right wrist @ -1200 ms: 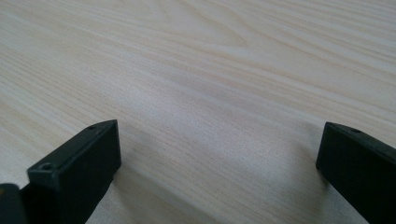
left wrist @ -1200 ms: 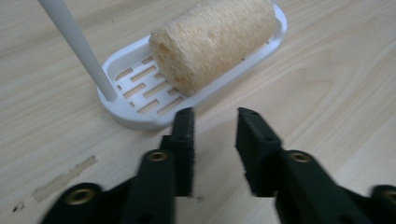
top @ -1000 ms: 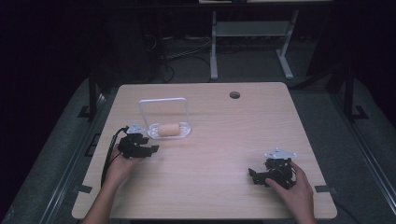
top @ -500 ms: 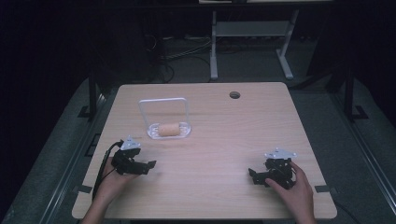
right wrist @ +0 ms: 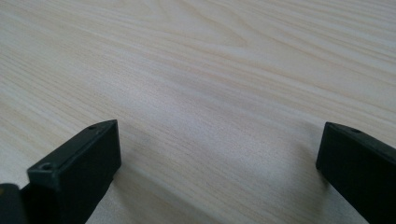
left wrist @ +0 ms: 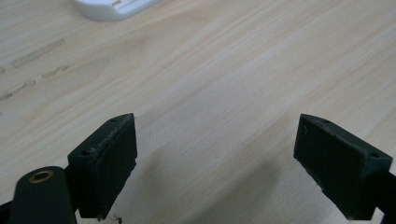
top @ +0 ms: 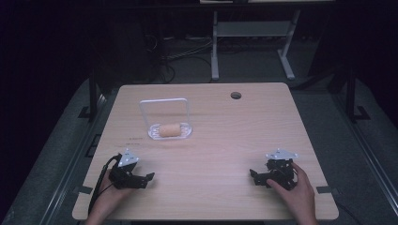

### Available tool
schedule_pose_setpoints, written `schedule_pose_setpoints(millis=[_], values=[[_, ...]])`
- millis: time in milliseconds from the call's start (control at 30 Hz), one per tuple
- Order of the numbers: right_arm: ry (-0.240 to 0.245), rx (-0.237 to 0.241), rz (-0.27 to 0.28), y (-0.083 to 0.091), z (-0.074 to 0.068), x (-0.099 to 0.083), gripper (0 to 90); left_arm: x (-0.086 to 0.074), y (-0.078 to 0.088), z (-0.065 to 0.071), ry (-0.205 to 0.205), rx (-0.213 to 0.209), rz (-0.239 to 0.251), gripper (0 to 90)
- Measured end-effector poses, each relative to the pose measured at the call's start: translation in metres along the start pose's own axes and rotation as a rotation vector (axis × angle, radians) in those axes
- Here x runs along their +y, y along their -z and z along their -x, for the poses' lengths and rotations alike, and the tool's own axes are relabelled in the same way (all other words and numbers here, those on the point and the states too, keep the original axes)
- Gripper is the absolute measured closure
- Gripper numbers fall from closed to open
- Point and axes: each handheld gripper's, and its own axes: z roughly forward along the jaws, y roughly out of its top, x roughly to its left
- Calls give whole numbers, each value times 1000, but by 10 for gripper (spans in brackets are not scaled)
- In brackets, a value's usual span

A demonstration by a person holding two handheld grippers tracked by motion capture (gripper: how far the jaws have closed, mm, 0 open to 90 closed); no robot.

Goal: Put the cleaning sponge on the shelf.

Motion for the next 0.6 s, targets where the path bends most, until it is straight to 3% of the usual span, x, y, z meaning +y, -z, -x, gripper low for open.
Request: schedule_pose_setpoints(millis=[133,333,600], values=[[0,0,0,0,0,0,0,-8,-3,1,4,-4,-5,130],[1,0,0,0,0,0,0,-15,-3,-1,3,-15,52,127],[2,0,-2,0,0,0,0,-15,-3,-1,3,-16,52,128]])
